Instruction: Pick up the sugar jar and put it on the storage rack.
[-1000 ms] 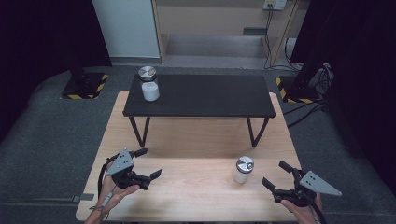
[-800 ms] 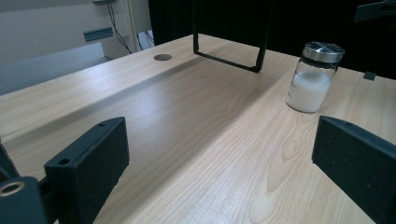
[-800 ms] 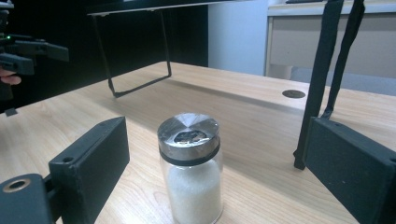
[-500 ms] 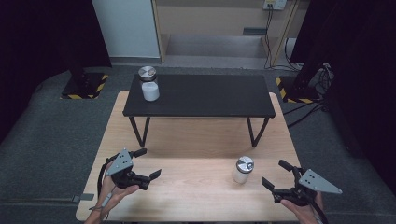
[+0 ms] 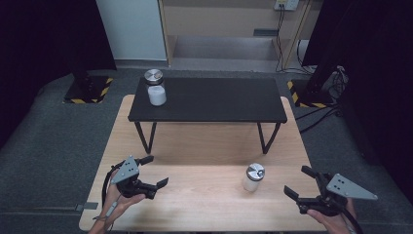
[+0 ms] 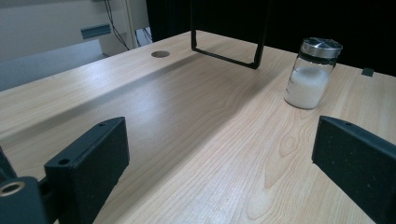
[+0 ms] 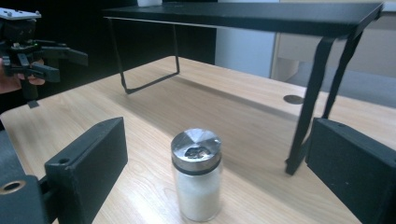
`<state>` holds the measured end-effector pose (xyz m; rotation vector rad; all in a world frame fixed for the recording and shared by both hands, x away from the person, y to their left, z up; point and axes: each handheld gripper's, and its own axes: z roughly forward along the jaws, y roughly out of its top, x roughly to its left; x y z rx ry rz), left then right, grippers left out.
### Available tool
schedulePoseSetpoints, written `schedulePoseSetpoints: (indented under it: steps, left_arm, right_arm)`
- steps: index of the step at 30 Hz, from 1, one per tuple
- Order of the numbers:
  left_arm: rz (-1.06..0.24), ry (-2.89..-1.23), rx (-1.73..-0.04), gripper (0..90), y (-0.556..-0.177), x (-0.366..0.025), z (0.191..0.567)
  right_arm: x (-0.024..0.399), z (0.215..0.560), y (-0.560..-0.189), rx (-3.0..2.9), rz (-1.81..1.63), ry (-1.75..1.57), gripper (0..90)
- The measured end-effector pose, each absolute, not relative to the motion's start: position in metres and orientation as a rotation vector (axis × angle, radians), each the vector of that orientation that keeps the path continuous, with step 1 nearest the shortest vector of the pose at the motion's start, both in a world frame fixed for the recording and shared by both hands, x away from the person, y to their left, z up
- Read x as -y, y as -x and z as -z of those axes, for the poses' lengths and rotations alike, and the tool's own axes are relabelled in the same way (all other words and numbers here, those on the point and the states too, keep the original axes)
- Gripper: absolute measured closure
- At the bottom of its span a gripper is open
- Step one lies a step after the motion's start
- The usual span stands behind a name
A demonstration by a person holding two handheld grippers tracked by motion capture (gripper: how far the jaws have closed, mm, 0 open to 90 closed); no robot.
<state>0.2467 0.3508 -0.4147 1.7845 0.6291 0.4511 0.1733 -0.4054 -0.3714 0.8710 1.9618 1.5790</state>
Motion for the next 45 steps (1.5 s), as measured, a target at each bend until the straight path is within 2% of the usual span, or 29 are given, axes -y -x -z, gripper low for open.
schedulePoseSetpoints:
  steps: [14,29,35,45]
  left_arm:
    - [-0.44,-1.787,-0.635,3.1,-0.248,-0.352,0.414]
    - [-0.443,-1.778,-0.652,3.0,-0.247,-0.354,0.415]
    - [-0.444,-1.782,-0.646,3.0,-0.247,-0.354,0.414]
    - [-0.449,-1.775,-0.654,3.0,-0.246,-0.355,0.415]
  right_arm:
    - [0.426,0.311,-0.175,-2.043,-1.518,-0.802,3.0]
    - [0.436,0.264,-0.181,-2.111,-1.457,-0.698,1.9]
    - [0.433,0.254,-0.19,-2.15,-1.429,-0.658,1.0]
    - [0.421,0.259,-0.212,-2.189,-1.433,-0.638,1.0]
